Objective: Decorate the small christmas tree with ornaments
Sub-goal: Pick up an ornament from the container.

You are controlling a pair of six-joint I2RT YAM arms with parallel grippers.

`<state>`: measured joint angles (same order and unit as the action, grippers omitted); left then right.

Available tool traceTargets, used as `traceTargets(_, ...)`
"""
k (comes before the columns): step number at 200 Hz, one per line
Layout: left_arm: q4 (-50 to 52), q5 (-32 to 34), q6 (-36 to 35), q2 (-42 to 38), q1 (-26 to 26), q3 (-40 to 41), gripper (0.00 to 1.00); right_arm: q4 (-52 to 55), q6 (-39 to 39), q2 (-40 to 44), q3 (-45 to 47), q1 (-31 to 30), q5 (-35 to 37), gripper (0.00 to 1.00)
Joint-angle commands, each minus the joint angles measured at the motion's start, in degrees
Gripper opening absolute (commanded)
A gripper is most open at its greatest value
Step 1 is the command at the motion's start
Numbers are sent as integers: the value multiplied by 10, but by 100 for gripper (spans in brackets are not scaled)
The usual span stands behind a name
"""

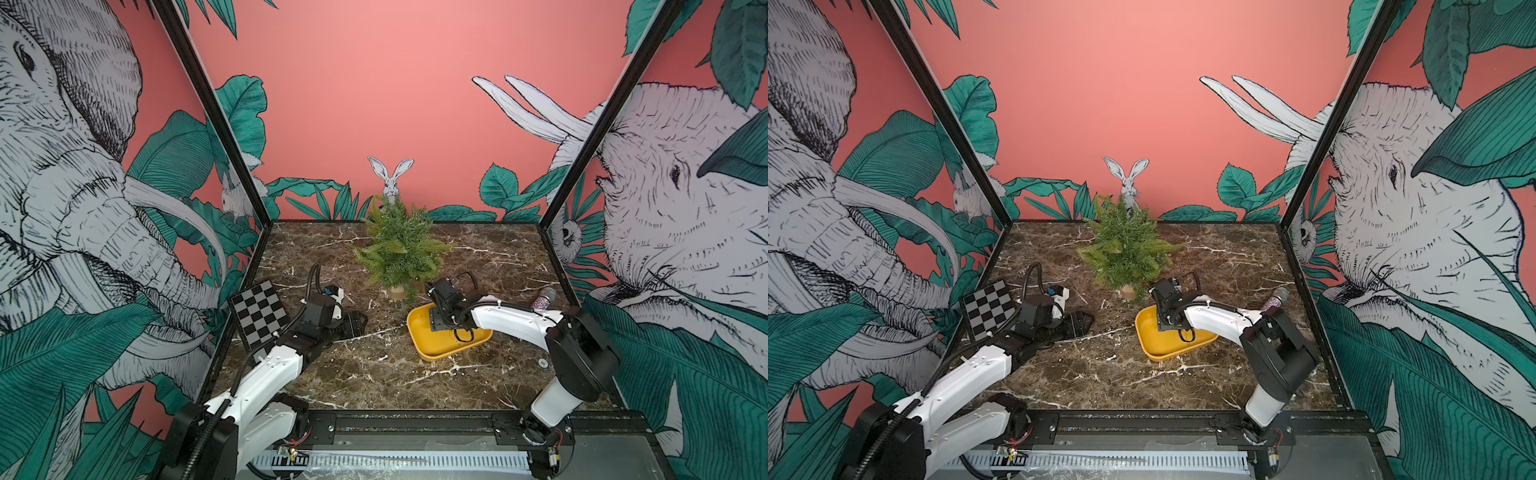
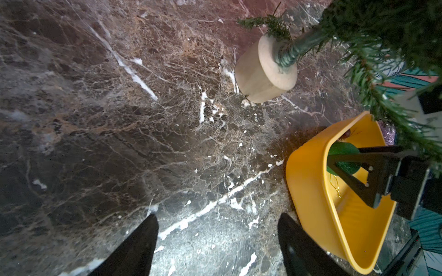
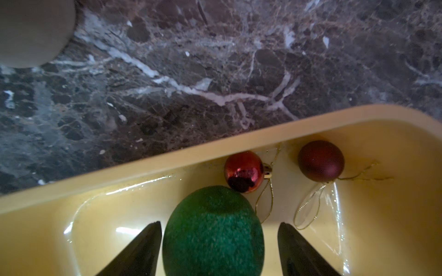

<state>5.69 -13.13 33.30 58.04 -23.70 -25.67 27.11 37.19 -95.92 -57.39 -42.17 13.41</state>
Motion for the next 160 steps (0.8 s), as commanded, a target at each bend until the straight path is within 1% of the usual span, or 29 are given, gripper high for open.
traceTargets(1,-6,-3,11,-7,-2,11,80,-10,17,-9,-10,-4,19,77)
traceTargets(19,-4,-2,10,-7,-2,10,80,-12,15,-18,-13,-4,24,74)
traceTargets(39,-3,-4,9,-6,-2,8,80,-15,11,-22,-15,-4,28,64)
traceTargets(61,0,-8,8,-6,-2,4,79,-4,8,-14,-19,-5,21,59)
traceTargets(73,3,-10,5,-12,-3,0,79,4,5,4,-16,-5,21,58)
traceTargets(87,6,-15,0,-26,-4,-6,79,7,3,36,-2,-4,10,58)
traceTargets(101,10,-18,-7,-51,-7,-13,79,4,-6,101,13,-5,-8,58)
traceTargets(129,20,-24,-27,-102,-11,-37,79,5,-31,195,25,3,-83,58)
traceTargets(160,19,-56,-41,-123,-12,-77,77,14,-44,267,18,14,-157,57)
